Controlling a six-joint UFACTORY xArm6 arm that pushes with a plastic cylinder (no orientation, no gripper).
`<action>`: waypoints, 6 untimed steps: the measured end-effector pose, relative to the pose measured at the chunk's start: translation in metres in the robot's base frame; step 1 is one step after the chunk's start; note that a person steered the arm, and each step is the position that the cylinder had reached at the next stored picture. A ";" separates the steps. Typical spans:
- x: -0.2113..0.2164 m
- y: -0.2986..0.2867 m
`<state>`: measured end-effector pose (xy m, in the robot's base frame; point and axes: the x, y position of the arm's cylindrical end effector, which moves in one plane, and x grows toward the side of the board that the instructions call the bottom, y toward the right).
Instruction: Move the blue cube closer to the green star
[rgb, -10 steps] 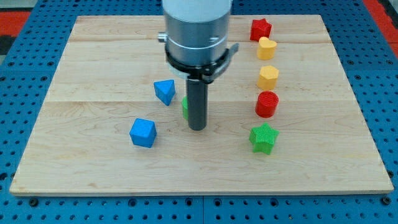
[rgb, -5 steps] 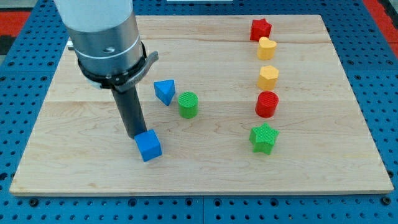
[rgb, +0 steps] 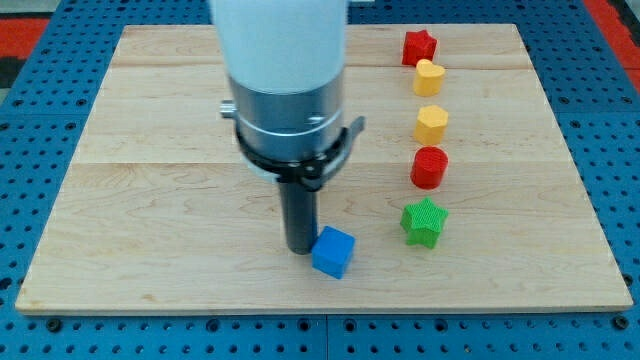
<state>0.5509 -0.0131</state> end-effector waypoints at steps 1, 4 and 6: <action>0.006 0.013; 0.019 0.052; 0.019 0.060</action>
